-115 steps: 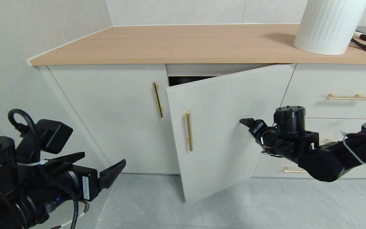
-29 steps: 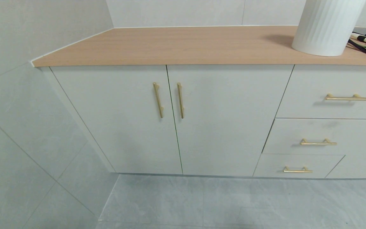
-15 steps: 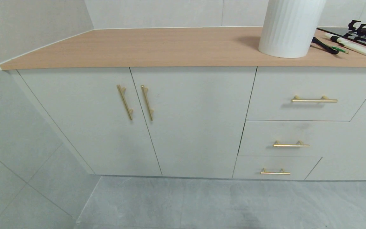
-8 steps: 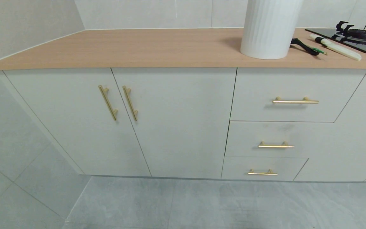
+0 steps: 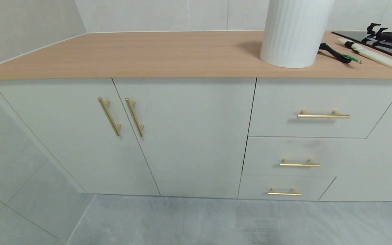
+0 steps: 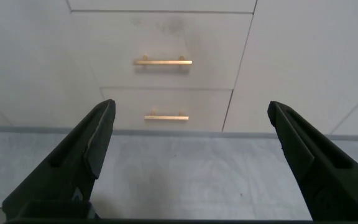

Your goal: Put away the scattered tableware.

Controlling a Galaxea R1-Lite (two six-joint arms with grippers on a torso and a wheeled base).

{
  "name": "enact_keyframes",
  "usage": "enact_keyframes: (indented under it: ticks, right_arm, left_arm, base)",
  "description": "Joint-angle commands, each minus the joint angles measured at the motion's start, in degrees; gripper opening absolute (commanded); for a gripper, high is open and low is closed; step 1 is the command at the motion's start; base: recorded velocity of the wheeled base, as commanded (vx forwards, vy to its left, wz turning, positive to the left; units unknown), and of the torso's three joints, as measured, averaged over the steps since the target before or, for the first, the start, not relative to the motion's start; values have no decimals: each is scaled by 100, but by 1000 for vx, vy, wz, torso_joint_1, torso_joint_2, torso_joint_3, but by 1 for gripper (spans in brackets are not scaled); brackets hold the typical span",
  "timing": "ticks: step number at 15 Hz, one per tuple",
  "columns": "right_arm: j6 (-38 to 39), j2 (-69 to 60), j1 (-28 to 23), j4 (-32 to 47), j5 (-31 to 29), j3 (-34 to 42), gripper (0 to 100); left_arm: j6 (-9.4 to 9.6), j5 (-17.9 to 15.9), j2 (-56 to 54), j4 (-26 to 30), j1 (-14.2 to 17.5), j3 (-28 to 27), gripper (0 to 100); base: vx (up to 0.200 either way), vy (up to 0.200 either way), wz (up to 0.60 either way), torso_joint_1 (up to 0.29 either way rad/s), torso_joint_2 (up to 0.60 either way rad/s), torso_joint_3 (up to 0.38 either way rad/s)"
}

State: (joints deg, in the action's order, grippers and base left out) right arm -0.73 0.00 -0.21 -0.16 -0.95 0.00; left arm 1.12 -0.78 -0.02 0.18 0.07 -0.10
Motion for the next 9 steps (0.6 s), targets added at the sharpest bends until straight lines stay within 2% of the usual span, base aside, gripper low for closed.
enact_keyframes:
  ticks: [1, 6, 7, 9]
  right_arm:
    - [-6, 9, 3, -2, -2, 0, 100]
    - [-15, 9, 3, -2, -2, 0, 100]
    - [-15, 9, 3, -2, -2, 0, 100]
    - [-15, 9, 3, -2, -2, 0, 100]
  left_arm:
    - [2, -1, 2, -1, 1, 1, 100]
    - [-59, 8, 2, -9, 1, 1, 100]
    - [-77, 8, 2, -9, 1, 1, 100]
    - [-77, 8, 2, -9, 1, 1, 100]
  base:
    - [200, 0, 0, 2, 2, 2]
    - [0, 0, 0, 0, 0, 0]
    - [0, 0, -600, 7, 2, 2]
    - [0, 0, 0, 0, 0, 0]
